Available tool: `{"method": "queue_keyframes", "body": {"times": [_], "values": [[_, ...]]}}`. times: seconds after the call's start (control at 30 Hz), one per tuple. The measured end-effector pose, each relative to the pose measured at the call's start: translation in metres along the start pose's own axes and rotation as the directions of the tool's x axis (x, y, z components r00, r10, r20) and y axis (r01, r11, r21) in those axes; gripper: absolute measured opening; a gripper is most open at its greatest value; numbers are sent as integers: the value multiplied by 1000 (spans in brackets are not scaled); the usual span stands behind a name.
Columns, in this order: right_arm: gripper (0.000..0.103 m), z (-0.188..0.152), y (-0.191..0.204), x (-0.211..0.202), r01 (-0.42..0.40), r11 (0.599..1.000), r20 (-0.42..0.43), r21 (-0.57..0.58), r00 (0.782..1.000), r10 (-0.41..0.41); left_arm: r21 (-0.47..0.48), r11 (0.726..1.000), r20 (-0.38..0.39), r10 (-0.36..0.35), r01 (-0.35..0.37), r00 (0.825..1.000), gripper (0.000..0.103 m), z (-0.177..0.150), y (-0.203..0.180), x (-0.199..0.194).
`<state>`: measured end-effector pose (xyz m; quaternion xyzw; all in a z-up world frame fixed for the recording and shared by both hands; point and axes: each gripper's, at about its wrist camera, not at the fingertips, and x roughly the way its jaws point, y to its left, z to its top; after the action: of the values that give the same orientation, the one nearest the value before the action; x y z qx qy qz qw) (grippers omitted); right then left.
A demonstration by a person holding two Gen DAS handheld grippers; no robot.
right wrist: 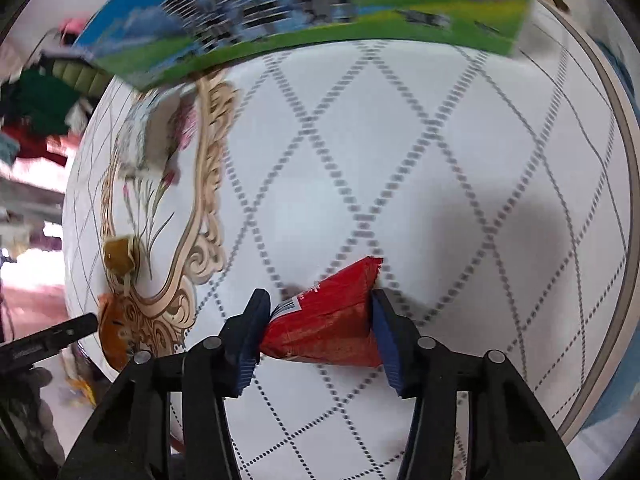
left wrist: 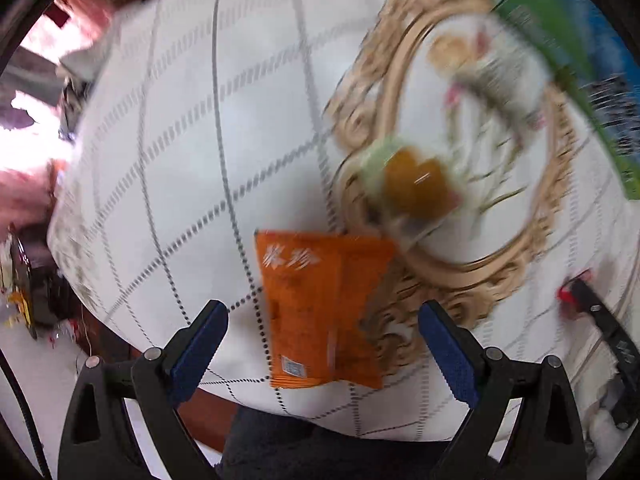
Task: Organize snacks
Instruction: 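Grasp the orange packet with left tool while right tool grasps the red candy, then carry both snacks into the box, open both tools and lift away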
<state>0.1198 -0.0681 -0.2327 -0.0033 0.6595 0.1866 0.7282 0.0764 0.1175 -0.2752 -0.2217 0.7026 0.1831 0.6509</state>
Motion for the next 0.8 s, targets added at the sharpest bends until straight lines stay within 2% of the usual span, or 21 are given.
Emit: {"method": "queue_keyframes", "body": {"times": [0.07, 0.1, 0.13, 0.2, 0.23, 0.37, 0.53, 0.63, 0.77, 0.8], "values": [[51, -2, 9, 1, 7, 1000, -4, -11, 1000, -7, -5, 999, -80, -49, 49, 996, 97, 1, 4, 21], [51, -5, 14, 2, 9, 1000, -4, -15, 1000, -9, -12, 998, -110, -67, 66, 992, 88, 1, 6, 32], [51, -6, 17, 3, 11, 1000, -6, -19, 1000, -11, -14, 997, -104, -81, 80, 991, 82, 1, 7, 34], [50, -13, 22, 3, 19, 1000, -6, -23, 1000, -20, 25, 997, -59, -71, 72, 996, 58, 1, -1, 31], [50, -17, 22, 3, 22, 1000, -9, -22, 1000, -22, 59, 996, -39, -71, 74, 997, 52, 1, -9, 27], [50, -27, 12, 0, 26, 1000, -15, 17, 1000, -26, 208, 975, 4, -80, 78, 997, 52, -1, -54, 17], [50, -36, -7, 2, 5, 997, -39, 82, 999, -2, 367, 927, 4, -90, 83, 996, 52, -10, -117, 24], [50, -38, -13, 2, 3, 994, -30, 113, 1000, 0, 411, 910, -6, -58, 55, 998, 57, -13, -137, 33], [50, -40, -12, 8, 17, 993, -26, 115, 1000, -14, 416, 908, -6, -51, 49, 999, 58, -14, -144, 40], [50, -40, -11, 8, 20, 993, -22, 113, 1000, -18, 418, 907, 0, -53, 48, 999, 52, -15, -145, 39]]}}
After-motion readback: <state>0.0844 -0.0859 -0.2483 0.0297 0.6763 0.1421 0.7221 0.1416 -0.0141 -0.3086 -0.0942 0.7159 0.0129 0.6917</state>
